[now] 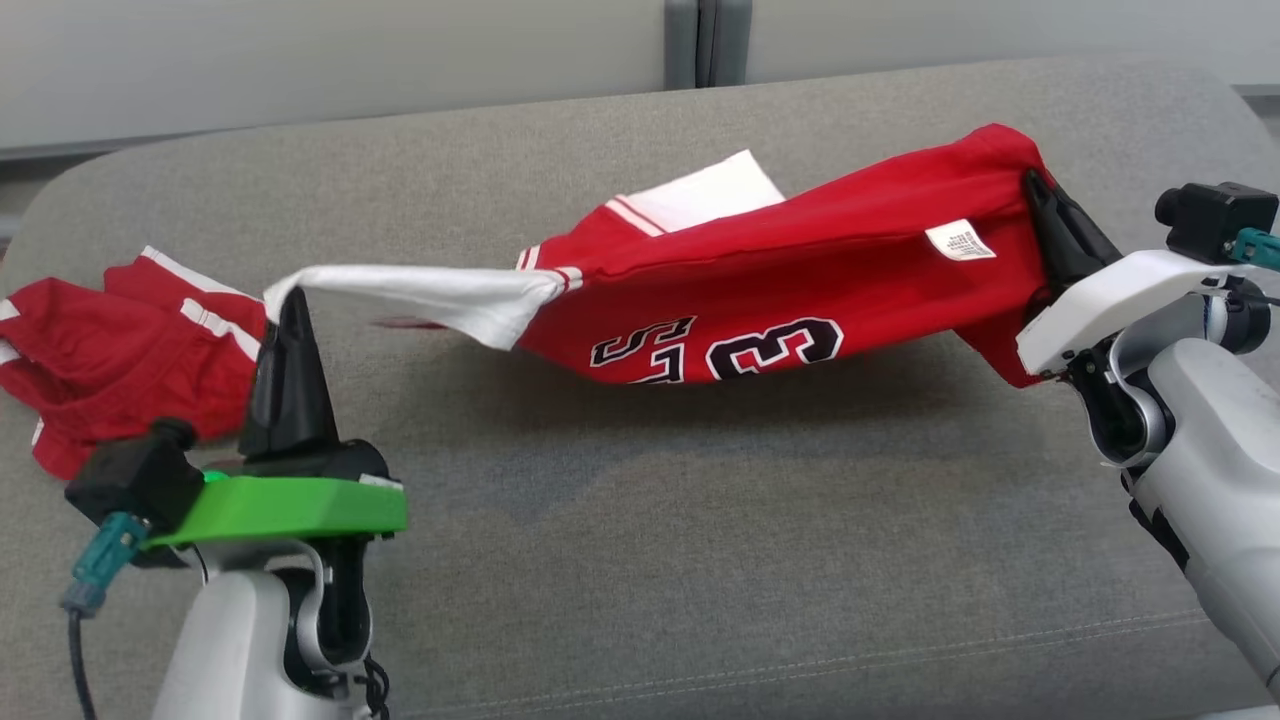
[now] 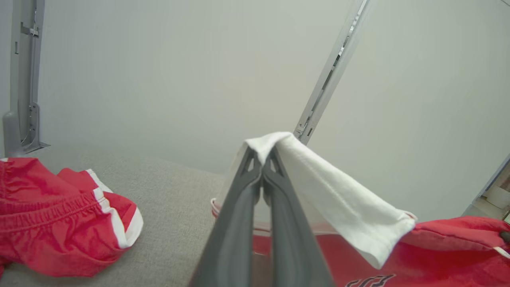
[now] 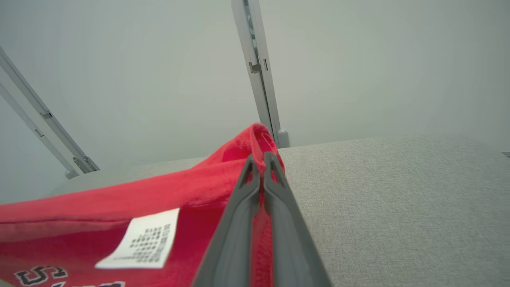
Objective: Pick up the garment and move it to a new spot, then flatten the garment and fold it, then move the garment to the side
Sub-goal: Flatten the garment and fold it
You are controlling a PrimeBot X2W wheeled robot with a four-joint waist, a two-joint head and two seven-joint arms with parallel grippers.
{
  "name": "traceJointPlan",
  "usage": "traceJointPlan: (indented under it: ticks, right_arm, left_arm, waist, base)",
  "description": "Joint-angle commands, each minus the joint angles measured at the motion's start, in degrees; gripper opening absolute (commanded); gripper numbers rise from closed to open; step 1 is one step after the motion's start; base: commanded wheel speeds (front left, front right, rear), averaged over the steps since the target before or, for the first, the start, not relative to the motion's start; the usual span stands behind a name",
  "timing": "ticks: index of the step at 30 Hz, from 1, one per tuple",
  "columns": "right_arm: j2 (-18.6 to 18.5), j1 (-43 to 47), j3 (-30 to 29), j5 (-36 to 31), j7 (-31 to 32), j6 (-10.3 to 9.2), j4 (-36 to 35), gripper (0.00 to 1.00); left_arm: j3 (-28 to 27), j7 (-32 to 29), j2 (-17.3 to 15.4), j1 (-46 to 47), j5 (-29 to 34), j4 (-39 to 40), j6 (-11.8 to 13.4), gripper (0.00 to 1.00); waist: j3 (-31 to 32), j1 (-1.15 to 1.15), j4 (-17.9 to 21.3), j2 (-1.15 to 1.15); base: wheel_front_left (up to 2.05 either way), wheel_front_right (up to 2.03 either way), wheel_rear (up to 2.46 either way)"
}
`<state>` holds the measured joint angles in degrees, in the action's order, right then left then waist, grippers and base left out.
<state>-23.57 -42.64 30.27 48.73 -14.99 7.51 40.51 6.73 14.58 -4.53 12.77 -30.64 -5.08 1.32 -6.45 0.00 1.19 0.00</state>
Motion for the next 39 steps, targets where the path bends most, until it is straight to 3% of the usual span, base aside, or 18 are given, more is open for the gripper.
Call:
traceJointPlan:
  ticks: [1,8,14,15,18,37,38,39]
  right_arm:
    - [-0.6,0.7,0.4,1.0,-0.2,-0.04,-0.5,0.0]
    - [-1.3,1.6,5.7,0.4,5.4,-0.04,1.3,0.0]
    - [1.1,4.3,8.6,-0.3,4.5,-0.03,4.0,0.0]
    - [1.5,4.8,9.1,-0.5,4.1,-0.03,4.6,0.2]
    - [3.1,6.2,10.0,-0.2,3.0,-0.04,6.3,1.0]
    - [6.5,10.0,13.5,0.6,0.4,-0.03,10.7,1.0]
    - [6.5,9.7,13.7,0.3,0.3,-0.04,11.0,0.95]
    - [6.5,9.3,13.8,-0.1,0.3,-0.03,11.3,0.98]
  left_arm:
    - [-0.4,-1.0,-1.1,2.1,-0.5,0.8,-0.5,0.0]
    - [1.2,-9.1,-4.0,1.4,-0.7,2.9,-0.2,0.0]
    - [0.8,-9.0,-3.8,-4.7,-1.4,3.6,1.3,0.0]
    - [0.8,-8.6,-3.8,-5.8,-1.3,3.5,1.4,0.0]
    - [0.9,-7.7,-3.5,-8.2,-1.1,3.0,1.7,0.0]
    - [1.5,-5.4,-2.8,-10.1,-1.3,1.7,2.9,0.0]
    - [1.5,-5.4,-2.8,-10.0,-1.4,1.7,2.8,0.0]
    - [1.6,-5.4,-2.8,-9.9,-1.4,1.7,2.8,0.0]
  waist:
    - [3.6,0.0,2.3,0.0]
    - [4.8,0.0,4.8,0.0]
    - [3.1,0.0,5.5,0.0]
    - [2.6,0.0,5.5,0.0]
    - [1.4,0.0,5.4,0.0]
    - [1.2,0.0,5.0,0.0]
    - [1.3,0.0,5.0,0.0]
    - [1.3,0.0,4.9,0.0]
  base:
    - [0.0,0.0,0.0]
    - [0.0,0.0,0.0]
    - [0.0,0.0,0.0]
    - [0.0,0.0,0.0]
    - [0.0,0.0,0.0]
    - [0.0,0.0,0.0]
    - [0.0,0.0,0.0]
    - [0.0,0.0,0.0]
